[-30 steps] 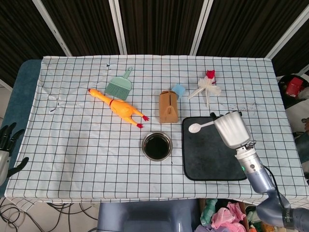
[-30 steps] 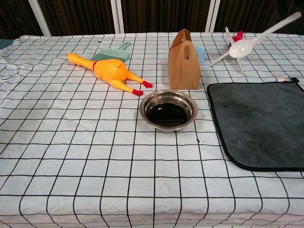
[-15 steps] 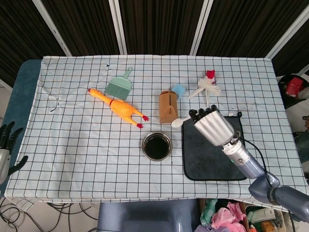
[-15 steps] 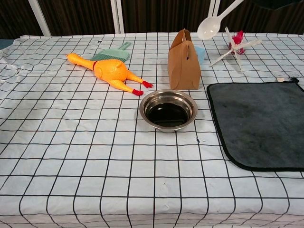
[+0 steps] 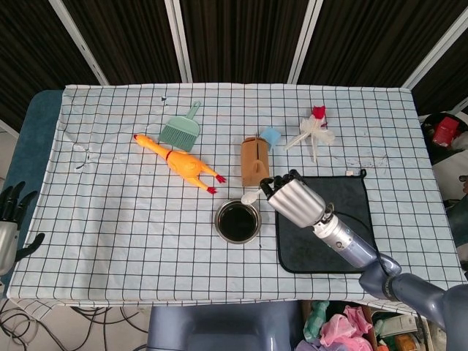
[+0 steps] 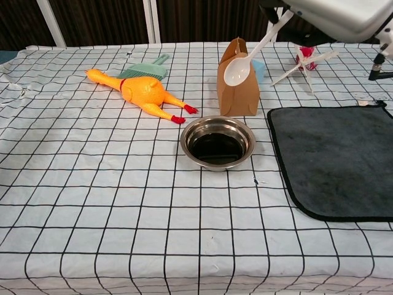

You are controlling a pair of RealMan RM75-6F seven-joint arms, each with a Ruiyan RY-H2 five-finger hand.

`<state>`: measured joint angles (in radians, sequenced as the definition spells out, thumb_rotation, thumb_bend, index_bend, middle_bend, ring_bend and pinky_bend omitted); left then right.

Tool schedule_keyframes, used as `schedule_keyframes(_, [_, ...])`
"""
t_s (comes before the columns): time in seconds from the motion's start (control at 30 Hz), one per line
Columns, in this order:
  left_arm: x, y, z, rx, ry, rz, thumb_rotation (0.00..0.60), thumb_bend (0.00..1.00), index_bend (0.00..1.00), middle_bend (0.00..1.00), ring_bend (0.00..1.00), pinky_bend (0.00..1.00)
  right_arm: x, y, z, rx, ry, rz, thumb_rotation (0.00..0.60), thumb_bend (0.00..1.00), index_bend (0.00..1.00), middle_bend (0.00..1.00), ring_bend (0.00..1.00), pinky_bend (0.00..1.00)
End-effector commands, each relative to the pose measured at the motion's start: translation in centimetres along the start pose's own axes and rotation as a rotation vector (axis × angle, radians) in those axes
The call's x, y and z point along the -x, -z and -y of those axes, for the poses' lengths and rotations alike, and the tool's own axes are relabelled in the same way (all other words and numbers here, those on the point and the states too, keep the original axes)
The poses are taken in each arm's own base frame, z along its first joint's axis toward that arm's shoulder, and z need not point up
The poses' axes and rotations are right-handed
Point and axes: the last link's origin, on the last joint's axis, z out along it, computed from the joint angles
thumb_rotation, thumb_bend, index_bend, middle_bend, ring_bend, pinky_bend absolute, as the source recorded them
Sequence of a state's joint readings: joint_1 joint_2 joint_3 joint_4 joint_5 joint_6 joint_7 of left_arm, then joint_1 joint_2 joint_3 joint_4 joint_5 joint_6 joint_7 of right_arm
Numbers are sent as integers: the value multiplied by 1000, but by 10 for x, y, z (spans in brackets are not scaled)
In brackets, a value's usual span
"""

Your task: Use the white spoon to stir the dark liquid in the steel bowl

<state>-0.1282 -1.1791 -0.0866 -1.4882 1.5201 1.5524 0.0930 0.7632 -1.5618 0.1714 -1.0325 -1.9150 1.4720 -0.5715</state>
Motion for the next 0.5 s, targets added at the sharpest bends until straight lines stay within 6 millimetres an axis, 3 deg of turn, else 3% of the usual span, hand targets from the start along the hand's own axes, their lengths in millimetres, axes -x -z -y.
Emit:
schedule_keyframes(0.03, [-1, 0, 1, 1, 2, -4, 600, 219, 138, 8, 0, 0, 3, 0, 13, -43, 19, -4, 600, 421, 640, 857, 1000, 1000])
schedule_keyframes(0.5, [1, -3, 2, -3, 7, 14, 600, 219, 138, 8, 0, 0, 21, 6, 60, -62, 1, 42, 600, 421, 650, 859, 1000, 1000])
